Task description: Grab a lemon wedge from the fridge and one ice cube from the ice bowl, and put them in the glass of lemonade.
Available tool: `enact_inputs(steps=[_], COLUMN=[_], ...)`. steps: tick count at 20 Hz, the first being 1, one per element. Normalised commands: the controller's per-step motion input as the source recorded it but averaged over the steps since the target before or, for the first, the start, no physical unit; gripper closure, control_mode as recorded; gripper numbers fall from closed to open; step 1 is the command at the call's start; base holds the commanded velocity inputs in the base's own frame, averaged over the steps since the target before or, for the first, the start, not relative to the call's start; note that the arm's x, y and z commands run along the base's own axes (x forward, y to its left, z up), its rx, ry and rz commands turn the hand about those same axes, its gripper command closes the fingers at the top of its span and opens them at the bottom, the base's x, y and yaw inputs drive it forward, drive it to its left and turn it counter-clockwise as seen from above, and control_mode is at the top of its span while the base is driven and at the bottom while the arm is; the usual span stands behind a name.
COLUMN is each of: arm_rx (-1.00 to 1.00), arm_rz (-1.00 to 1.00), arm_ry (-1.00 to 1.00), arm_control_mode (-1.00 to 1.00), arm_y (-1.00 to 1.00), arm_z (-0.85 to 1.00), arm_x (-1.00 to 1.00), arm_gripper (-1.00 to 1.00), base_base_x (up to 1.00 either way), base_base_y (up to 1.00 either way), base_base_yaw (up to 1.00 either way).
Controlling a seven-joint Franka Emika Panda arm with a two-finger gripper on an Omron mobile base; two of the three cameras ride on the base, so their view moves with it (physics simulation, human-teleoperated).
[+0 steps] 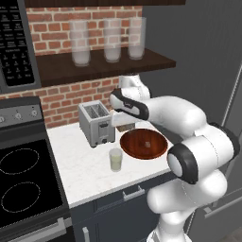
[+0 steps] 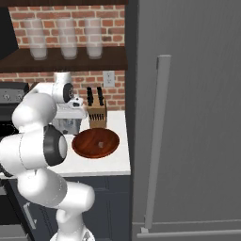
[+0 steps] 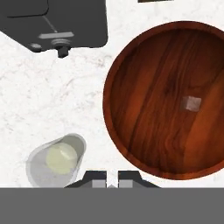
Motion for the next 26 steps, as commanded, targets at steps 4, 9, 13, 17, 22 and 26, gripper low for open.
enact_inputs(steps=[4,9,13,17,22,26], arm_rx=[0.0,0.0,0.0,0.0,0.0,0.0], arm_rz=[0.0,0.0,-0.01,-0.04,-0.03,-0.01], arm_ry=[-0.03,0.0,0.0,0.0,0.0,0.0], arm_control_mode=[-1.0,-1.0,-1.0,-1.0,-1.0,-1.0], arm_y=[0.9,0.57,-0.01,-0.13,-0.02,0.0], arm_z=[0.04,-0.01,-0.23,-0.22,-0.26,-0.1], arm_x=[-0.11,-0.06,0.0,0.0,0.0,-0.03], arm_gripper=[1.0,1.0,1.0,1.0,1.0,1.0], base_base_x=[0.0,0.0,0.0,0.0,0.0,0.0], base_base_y=[0.0,0.0,0.0,0.0,0.0,0.0], base_base_yaw=[0.0,0.0,0.0,0.0,0.0,0.0])
